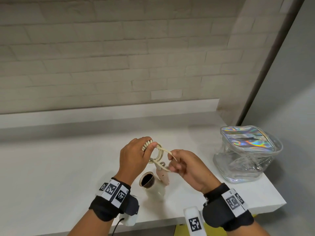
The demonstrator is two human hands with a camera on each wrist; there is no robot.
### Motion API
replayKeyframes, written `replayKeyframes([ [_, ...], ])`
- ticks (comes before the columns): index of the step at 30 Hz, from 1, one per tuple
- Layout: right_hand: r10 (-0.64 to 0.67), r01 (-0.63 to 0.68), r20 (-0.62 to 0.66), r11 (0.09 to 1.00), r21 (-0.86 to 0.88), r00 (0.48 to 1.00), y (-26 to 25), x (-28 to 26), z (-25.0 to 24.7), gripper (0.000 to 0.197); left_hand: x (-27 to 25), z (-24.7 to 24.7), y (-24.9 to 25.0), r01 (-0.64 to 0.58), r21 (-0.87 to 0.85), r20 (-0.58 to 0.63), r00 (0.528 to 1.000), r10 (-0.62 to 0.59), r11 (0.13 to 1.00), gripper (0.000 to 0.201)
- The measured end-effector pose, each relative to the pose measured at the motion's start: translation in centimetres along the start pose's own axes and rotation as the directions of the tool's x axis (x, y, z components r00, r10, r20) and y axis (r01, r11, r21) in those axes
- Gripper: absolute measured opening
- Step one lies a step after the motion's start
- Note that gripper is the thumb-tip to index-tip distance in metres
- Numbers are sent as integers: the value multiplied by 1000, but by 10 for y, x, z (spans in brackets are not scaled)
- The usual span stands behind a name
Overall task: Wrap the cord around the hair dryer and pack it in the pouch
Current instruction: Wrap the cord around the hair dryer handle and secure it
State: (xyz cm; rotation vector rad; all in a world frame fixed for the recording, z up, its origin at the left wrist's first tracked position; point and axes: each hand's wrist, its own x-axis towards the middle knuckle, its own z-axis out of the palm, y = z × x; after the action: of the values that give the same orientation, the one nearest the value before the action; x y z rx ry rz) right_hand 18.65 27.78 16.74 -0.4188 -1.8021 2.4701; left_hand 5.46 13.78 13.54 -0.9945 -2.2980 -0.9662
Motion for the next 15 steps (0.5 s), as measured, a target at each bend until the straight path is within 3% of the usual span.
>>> replayKeyframes([
  [3, 10, -20, -63, 987, -161, 998, 1, -5, 1, 20, 1, 2, -2, 2, -2, 13, 1000, -2, 1000, 39],
  [6, -110, 49, -119, 902, -428, 987, 3, -9, 2, 18, 1, 5, -2, 20, -29, 24, 1000, -19, 999, 40],
  [8, -193, 81, -168, 853, -515, 967, 3, -12, 0, 19, 2, 6, -7, 31, -30, 30, 999, -30, 999, 41],
  [10, -214, 103, -191, 878, -468, 958, 4, -14, -2, 20, 3, 6, -11, 35, -24, 42, 999, -33, 999, 41],
  [13, -153, 106, -220, 972, -209, 964, 7, -16, 1, 23, 0, 8, -9, 52, -49, 61, 997, -49, 997, 40],
  [15, -139, 101, -243, 982, -162, 960, 9, -14, 2, 24, -3, 10, -6, 79, -89, 65, 995, -73, 993, 41],
])
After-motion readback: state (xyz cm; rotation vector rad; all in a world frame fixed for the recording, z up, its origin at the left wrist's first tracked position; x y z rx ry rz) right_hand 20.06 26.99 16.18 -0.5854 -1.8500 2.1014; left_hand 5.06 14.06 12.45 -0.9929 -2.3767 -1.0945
